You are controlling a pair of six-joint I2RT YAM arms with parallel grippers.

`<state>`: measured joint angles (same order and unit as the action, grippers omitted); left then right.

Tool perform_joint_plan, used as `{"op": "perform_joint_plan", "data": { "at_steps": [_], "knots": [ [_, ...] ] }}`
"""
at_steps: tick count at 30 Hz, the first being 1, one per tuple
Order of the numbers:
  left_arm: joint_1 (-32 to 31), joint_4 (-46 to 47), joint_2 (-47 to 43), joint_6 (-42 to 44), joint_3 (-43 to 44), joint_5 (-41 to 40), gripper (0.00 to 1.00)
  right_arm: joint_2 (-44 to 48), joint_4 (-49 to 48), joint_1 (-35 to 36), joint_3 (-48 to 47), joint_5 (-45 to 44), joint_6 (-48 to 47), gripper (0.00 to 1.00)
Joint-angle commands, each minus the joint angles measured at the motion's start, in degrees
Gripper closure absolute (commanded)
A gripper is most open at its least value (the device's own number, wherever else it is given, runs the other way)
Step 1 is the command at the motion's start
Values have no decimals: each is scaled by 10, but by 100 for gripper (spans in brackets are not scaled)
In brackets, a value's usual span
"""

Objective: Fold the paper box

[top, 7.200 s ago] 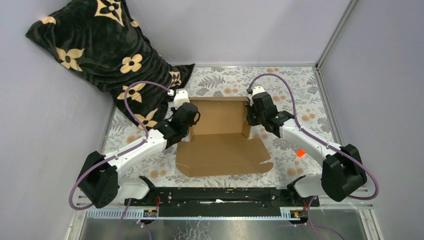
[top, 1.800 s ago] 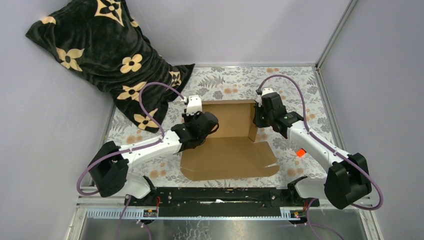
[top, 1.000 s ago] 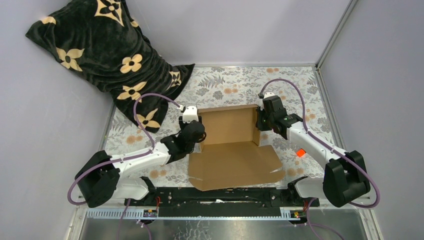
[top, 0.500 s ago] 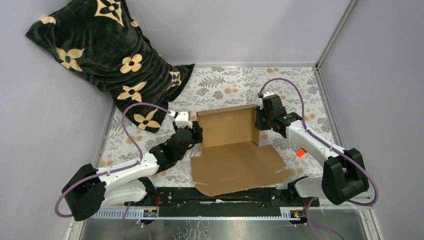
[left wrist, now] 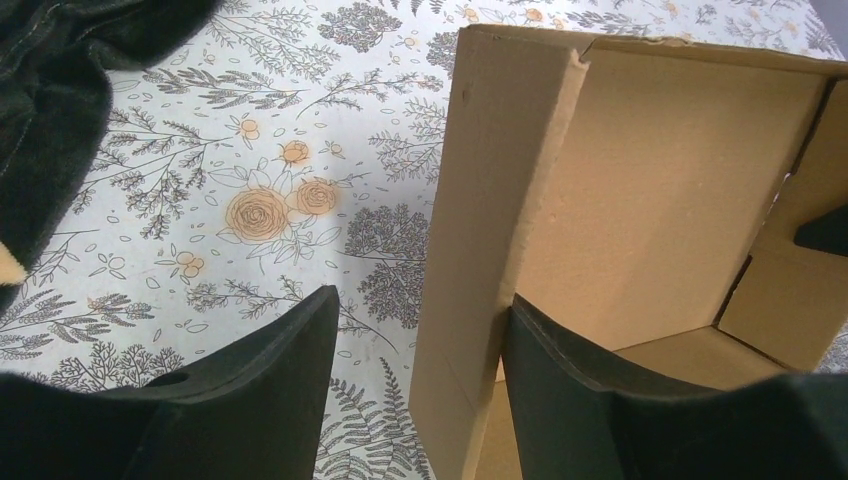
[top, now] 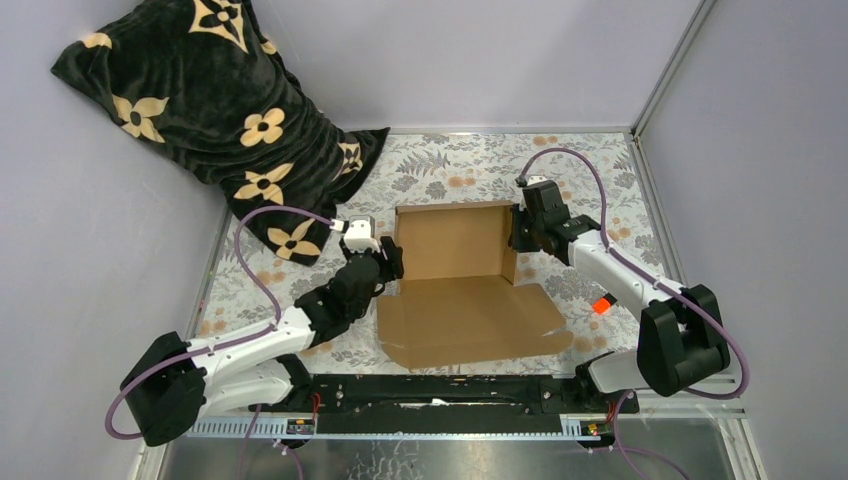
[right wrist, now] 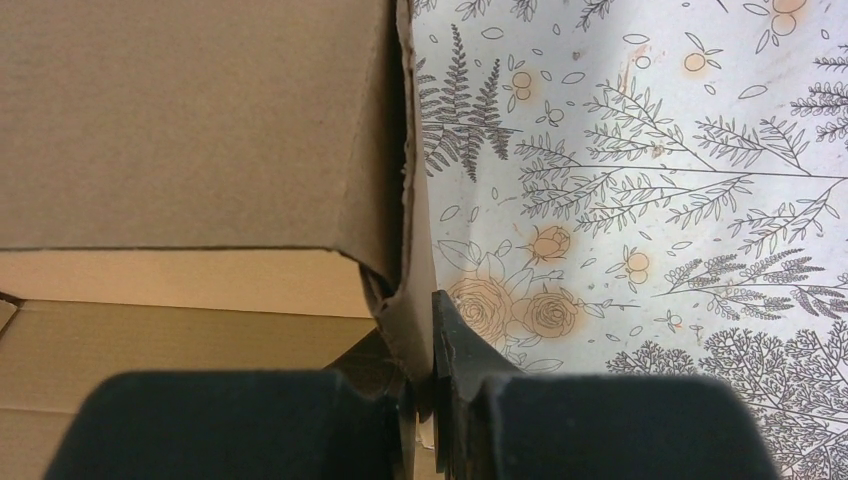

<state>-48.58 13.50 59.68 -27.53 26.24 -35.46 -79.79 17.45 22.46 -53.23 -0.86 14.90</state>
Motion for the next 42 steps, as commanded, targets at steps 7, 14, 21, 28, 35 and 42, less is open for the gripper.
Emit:
{"op": "perform_joint_plan", "data": {
  "at_steps": [7, 14, 21, 28, 35, 42],
  "knots": [
    [1, 26, 40, 14, 25, -32, 36, -14, -8, -15, -39, -35, 27, 100],
    [-11, 23, 65, 6, 26, -36, 37, -9, -8, -15, -44, -34, 28, 100],
    [-16, 46, 66, 8, 25, -26, 37, 0, -15, -14, -33, -39, 26, 100],
    [-21, 66, 82, 11, 32, -21, 37, 26, -30, -14, -14, -35, 23, 100],
    [-22, 79, 105, 29, 48, -24, 37, 75, -58, -11, 28, -39, 6, 100],
    [-22, 79, 107, 42, 52, -33, 37, 95, -70, -3, 53, -39, -24, 100]
  ]
}}
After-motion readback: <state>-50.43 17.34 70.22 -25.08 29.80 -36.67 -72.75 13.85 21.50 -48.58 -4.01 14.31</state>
